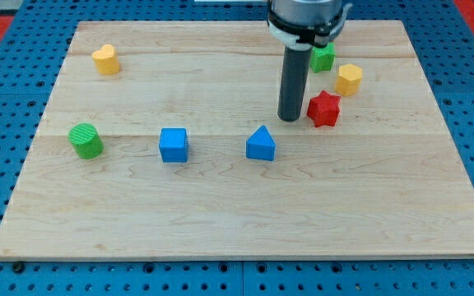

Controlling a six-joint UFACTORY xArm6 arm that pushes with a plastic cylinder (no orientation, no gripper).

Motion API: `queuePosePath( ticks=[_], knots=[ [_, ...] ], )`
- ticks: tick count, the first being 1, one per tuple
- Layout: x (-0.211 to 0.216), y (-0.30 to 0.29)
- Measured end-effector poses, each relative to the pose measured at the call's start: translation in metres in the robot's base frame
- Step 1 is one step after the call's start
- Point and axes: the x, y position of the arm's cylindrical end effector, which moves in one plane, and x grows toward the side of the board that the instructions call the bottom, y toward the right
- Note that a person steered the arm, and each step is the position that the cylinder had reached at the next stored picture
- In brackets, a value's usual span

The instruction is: Place the red star to the bottom right of the hexagon

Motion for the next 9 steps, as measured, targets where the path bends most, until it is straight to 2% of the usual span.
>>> queuePosePath(
  ticks=[3,5,7,9],
  knots=[
    [-0.022,0.021],
    [-0.022,0.056],
    [-0.022,0.057],
    [-0.022,0.085]
  ],
)
